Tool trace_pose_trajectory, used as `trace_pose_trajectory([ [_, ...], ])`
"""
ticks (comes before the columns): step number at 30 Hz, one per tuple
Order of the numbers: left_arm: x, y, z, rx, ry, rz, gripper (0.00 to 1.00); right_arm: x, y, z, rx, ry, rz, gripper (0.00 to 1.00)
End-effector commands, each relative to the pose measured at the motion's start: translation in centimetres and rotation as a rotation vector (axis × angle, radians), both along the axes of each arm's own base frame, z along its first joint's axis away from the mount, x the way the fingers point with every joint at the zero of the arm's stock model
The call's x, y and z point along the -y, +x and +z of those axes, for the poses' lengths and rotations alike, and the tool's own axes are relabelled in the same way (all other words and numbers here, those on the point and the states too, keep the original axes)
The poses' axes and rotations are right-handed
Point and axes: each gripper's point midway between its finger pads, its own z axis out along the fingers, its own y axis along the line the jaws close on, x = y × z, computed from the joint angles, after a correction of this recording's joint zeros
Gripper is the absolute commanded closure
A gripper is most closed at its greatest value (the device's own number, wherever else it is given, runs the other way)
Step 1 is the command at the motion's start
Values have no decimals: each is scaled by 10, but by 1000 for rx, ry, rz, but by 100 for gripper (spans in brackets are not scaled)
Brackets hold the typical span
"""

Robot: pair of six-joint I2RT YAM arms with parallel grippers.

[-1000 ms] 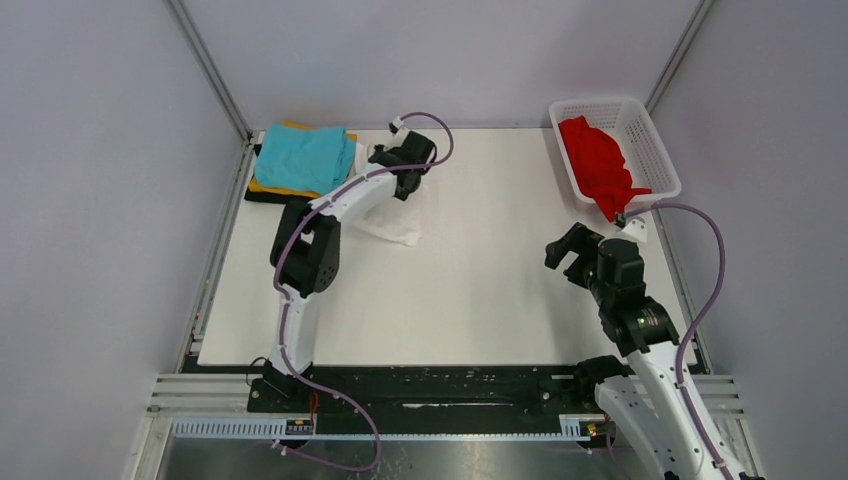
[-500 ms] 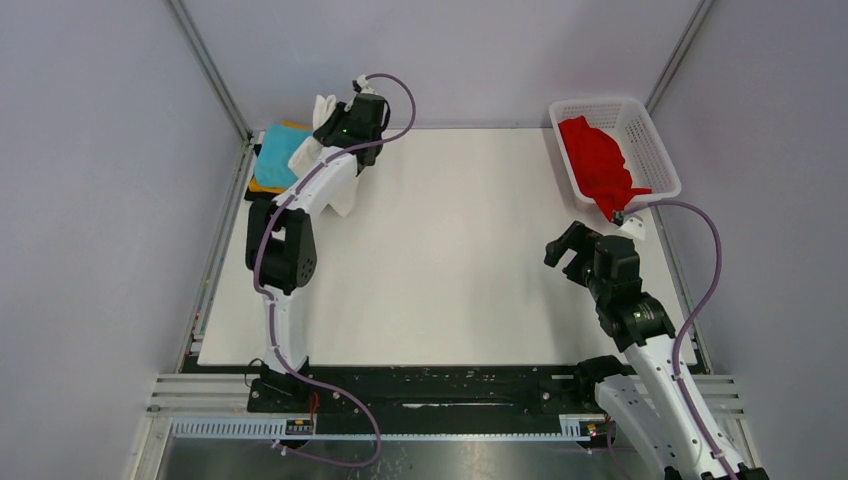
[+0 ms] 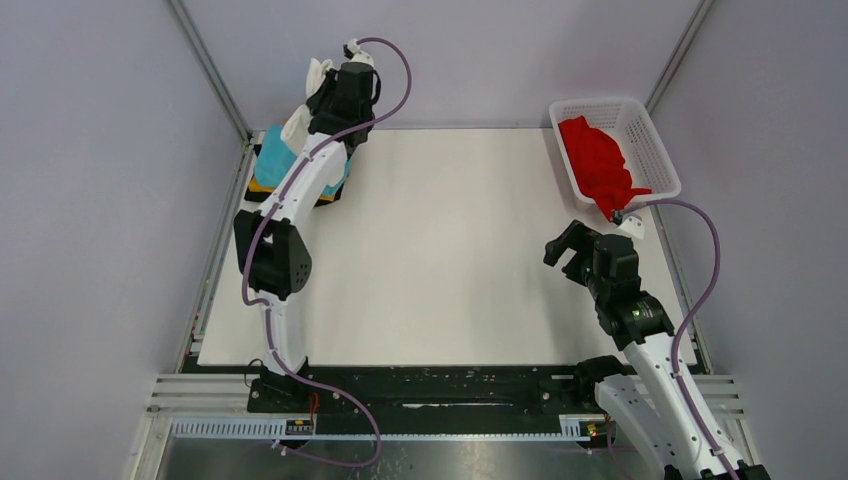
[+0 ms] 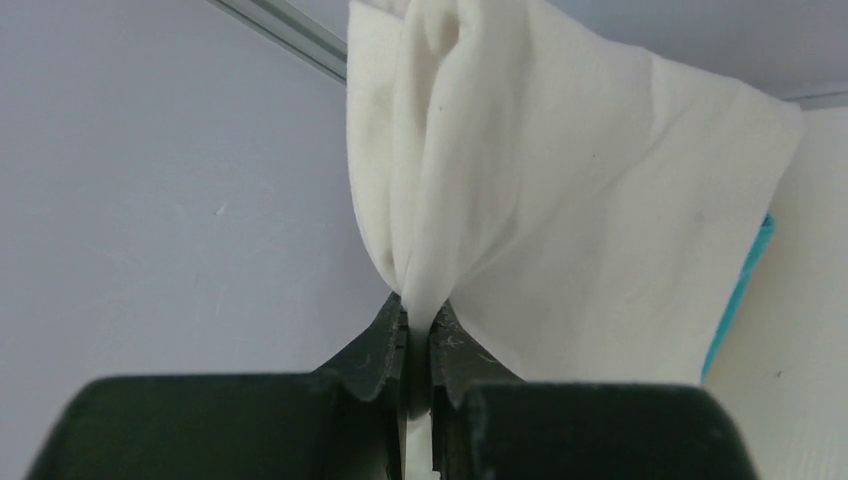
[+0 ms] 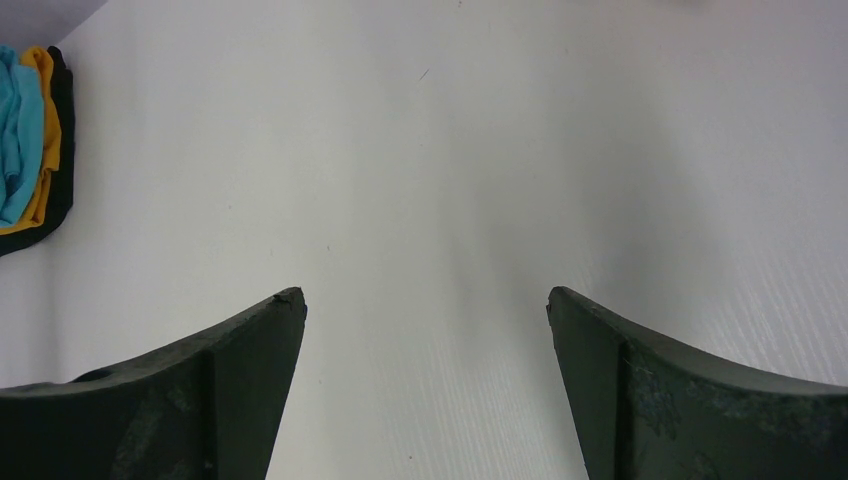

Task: Fold and stack the t-shirts
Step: Put the neatly folded tshirt into the corner of the board with the left arm

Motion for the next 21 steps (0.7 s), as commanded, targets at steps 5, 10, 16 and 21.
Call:
trace_pose_trajectory([
  [5,-13,2,35,102,-98,-16,100,6,6,8,40,-19,-24,0],
  [10,-26,18,9,57,-109,-6,100,8,6,6,34,-31,-36,1],
  [16,-53,34,-23,4,-134,22,100,13,8,3,20,-52,-58,1],
  [21,-80,45,-50,-20,-135,83,100,18,8,-3,-16,-81,-76,1],
])
